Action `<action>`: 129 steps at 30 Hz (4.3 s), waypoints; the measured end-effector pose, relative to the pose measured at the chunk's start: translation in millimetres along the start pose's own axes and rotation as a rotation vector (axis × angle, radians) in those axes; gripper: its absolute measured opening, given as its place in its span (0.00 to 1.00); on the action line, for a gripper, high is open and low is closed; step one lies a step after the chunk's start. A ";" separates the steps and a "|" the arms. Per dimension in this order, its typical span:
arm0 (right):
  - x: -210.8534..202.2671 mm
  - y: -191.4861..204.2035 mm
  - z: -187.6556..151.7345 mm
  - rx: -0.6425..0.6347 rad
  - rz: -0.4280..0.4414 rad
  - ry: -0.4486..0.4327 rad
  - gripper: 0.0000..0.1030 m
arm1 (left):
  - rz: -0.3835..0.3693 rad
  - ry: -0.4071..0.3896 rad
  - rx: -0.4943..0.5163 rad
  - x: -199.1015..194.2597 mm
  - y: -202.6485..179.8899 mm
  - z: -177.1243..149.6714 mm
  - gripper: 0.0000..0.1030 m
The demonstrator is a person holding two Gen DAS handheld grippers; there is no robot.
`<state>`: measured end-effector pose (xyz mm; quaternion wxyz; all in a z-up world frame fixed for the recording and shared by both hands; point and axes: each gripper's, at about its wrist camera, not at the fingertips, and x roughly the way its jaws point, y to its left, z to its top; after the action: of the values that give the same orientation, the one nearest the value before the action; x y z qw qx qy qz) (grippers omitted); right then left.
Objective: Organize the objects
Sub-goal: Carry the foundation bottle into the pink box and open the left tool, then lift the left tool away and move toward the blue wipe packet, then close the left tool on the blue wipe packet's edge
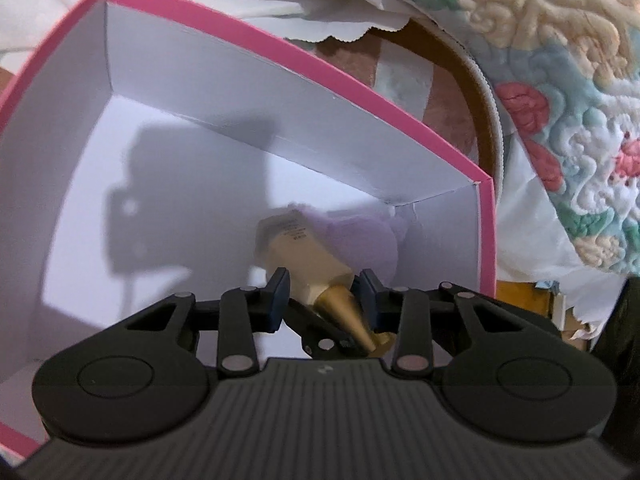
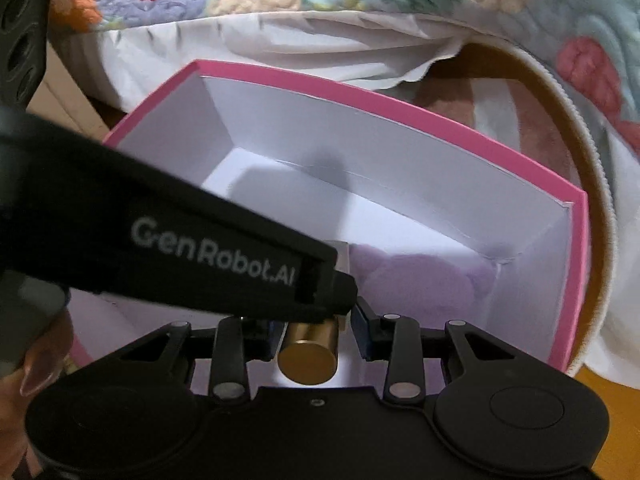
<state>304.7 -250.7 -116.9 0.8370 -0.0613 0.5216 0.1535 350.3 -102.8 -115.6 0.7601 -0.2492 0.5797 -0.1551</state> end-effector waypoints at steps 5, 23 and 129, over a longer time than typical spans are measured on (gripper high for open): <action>10.0 -0.9 -6.6 0.003 -0.089 0.021 0.39 | -0.023 0.025 -0.006 14.5 -3.6 -2.4 0.32; -123.4 5.4 -34.5 -0.023 0.050 -0.158 0.76 | 0.128 -0.034 0.398 -105.5 -46.1 -44.8 0.49; -85.6 55.9 -291.3 0.203 -0.027 -0.161 0.91 | 0.063 0.073 0.351 -12.3 -35.3 -292.5 0.38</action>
<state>2.8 -290.9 -167.9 0.8802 0.0291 0.4646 0.0930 68.4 -183.8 -145.5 0.7750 -0.0885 0.5783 -0.2389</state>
